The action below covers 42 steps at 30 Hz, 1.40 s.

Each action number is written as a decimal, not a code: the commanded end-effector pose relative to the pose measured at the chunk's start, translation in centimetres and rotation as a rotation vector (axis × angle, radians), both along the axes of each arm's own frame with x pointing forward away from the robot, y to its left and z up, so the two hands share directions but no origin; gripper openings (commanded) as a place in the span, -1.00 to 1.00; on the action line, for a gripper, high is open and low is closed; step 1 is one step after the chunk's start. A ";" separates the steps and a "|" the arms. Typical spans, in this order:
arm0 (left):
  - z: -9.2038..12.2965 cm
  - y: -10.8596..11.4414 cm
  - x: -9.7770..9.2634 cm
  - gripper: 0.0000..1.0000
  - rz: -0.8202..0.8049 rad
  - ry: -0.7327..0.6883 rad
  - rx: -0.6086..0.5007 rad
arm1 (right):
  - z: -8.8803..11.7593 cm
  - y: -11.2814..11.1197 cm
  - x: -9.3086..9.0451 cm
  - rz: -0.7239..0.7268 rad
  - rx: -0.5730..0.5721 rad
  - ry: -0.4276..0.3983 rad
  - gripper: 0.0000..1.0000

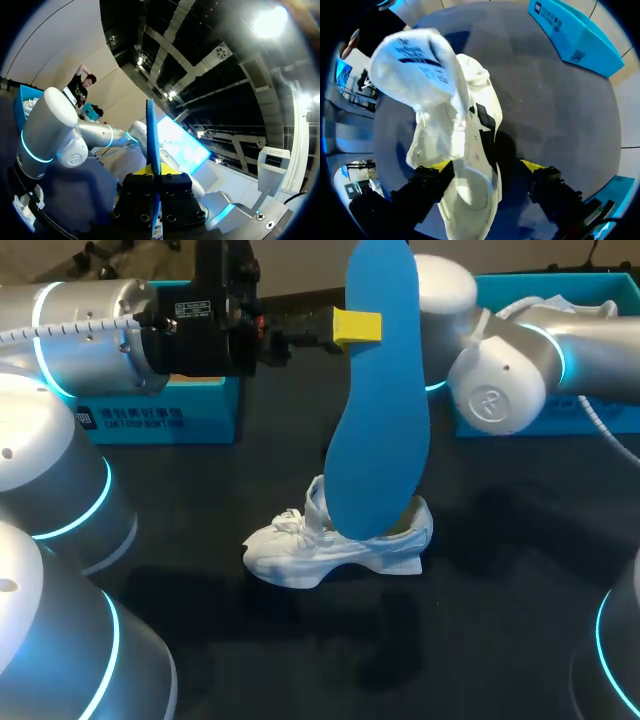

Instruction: Take the shoe out of the shoebox, open the shoe tongue, remove and reinsert the insole, then place the shoe into the shoebox

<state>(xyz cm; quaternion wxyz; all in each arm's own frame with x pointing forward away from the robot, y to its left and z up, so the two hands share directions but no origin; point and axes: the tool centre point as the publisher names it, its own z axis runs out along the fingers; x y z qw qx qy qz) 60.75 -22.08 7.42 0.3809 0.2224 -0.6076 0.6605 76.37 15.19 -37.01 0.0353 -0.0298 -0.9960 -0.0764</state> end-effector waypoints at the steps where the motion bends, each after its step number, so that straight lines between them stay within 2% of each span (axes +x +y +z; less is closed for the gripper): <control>1: -0.1 -0.1 0.0 -1.00 -0.001 0.000 0.002 | -1.6 0.6 0.4 0.002 0.000 0.012 0.41; 7: -0.1 -0.1 0.0 -1.00 -0.001 0.000 0.002 | -2.1 0.1 0.3 -0.002 -0.010 0.027 0.25; 8: -0.1 -0.1 0.0 -1.00 -0.001 0.000 0.002 | -2.2 0.0 0.3 -0.002 -0.010 0.029 0.18; 9: -0.1 -0.1 0.0 -1.00 -0.001 0.000 0.002 | -2.3 -0.1 0.3 -0.002 -0.010 0.031 0.01; 13: -0.1 -0.1 0.0 -1.00 -0.001 0.000 0.002 | -2.7 -0.1 0.3 -0.001 -0.012 0.040 -0.14; 15: -0.1 -0.1 0.0 -1.00 -0.001 0.000 0.002 | -2.7 -0.1 0.3 -0.002 -0.013 0.044 -0.37; 16: -0.1 -0.1 0.0 -1.00 -0.001 0.000 0.002 | -2.7 -0.1 0.3 -0.001 -0.015 0.045 -0.60; 17: -0.1 -0.1 0.0 -1.00 -0.001 0.000 0.002 | -2.6 -0.1 0.3 0.001 -0.021 0.047 -0.97; 30: -0.1 -0.1 0.0 -1.00 -0.001 0.000 0.002 | -2.1 -0.7 -0.4 -0.068 -0.029 0.094 -1.00; 38: -0.1 -0.1 0.0 -1.00 -0.001 0.000 0.002 | -0.1 -1.0 -0.7 -0.221 0.010 0.203 -1.00; 42: -0.1 -0.1 0.0 -1.00 -0.001 0.000 0.002 | 0.6 -1.1 -0.8 -0.321 0.061 0.225 -1.00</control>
